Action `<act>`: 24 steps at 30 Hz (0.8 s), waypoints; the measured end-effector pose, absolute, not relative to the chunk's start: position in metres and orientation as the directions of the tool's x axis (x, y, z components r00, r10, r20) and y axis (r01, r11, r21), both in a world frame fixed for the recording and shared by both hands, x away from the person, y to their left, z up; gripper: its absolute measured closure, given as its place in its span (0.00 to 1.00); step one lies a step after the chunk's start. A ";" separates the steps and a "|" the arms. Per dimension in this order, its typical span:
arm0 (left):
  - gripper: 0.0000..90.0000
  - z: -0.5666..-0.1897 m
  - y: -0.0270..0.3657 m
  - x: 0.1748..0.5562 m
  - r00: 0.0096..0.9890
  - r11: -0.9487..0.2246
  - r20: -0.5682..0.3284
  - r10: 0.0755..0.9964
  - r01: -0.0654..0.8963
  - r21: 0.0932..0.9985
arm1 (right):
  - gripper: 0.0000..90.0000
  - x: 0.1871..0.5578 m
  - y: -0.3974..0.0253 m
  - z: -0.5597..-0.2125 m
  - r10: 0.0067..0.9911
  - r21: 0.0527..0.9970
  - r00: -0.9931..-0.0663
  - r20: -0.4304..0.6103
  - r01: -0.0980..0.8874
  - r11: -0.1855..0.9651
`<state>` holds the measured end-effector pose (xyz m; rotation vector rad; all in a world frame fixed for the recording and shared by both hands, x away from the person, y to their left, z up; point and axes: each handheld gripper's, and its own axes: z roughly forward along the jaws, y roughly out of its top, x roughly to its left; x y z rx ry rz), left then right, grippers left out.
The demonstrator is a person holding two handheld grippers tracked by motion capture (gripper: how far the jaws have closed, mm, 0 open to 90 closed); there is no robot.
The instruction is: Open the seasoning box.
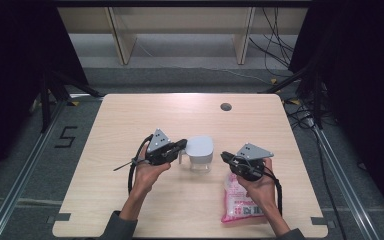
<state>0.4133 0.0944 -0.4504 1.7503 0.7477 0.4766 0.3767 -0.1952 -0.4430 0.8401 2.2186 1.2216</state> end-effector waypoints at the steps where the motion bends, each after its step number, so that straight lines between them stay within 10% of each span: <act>1: 0.98 -0.450 0.094 0.413 0.717 -0.185 -0.047 0.696 0.241 0.953 | 0.98 0.380 -0.194 -0.444 0.703 0.867 -0.702 -0.113 0.276 0.415; 24: 0.98 -0.453 0.096 0.413 0.712 -0.170 -0.060 0.700 0.248 0.954 | 1.00 0.391 -0.173 -0.445 0.660 0.854 -0.748 -0.069 0.298 0.427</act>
